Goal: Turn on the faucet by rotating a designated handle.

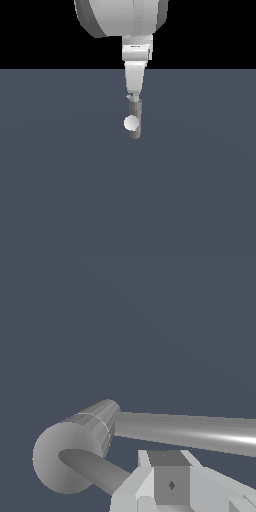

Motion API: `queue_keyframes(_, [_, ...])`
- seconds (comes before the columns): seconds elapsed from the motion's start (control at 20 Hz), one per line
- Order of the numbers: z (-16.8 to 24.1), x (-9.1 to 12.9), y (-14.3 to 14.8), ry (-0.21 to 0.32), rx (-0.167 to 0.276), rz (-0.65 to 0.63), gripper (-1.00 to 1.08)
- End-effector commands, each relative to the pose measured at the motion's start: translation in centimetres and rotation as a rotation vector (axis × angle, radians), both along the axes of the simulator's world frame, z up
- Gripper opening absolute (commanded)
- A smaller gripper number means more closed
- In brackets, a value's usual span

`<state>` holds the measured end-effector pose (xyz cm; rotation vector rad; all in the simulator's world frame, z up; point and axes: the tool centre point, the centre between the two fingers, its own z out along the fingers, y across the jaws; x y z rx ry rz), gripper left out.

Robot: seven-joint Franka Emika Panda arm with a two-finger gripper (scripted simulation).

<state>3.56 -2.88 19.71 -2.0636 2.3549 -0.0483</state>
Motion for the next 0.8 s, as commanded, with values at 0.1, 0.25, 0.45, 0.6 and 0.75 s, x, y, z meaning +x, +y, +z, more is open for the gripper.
queue_keyframes(0.1, [-0.7, 1.0, 3.7, 0.011, 0.009, 0.037, -1.00])
queue_keyframes(0.25, [-0.9, 1.6, 4.9, 0.016, 0.011, 0.044, -1.00])
queue_keyframes(0.45, [-1.2, 2.4, 6.5, 0.021, 0.013, 0.053, -1.00])
queue_keyframes(0.6, [-1.4, 3.0, 7.7, 0.026, 0.014, 0.060, -1.00])
queue_keyframes(0.75, [0.2, 3.4, 2.2, 0.007, -0.009, -0.021, -1.00])
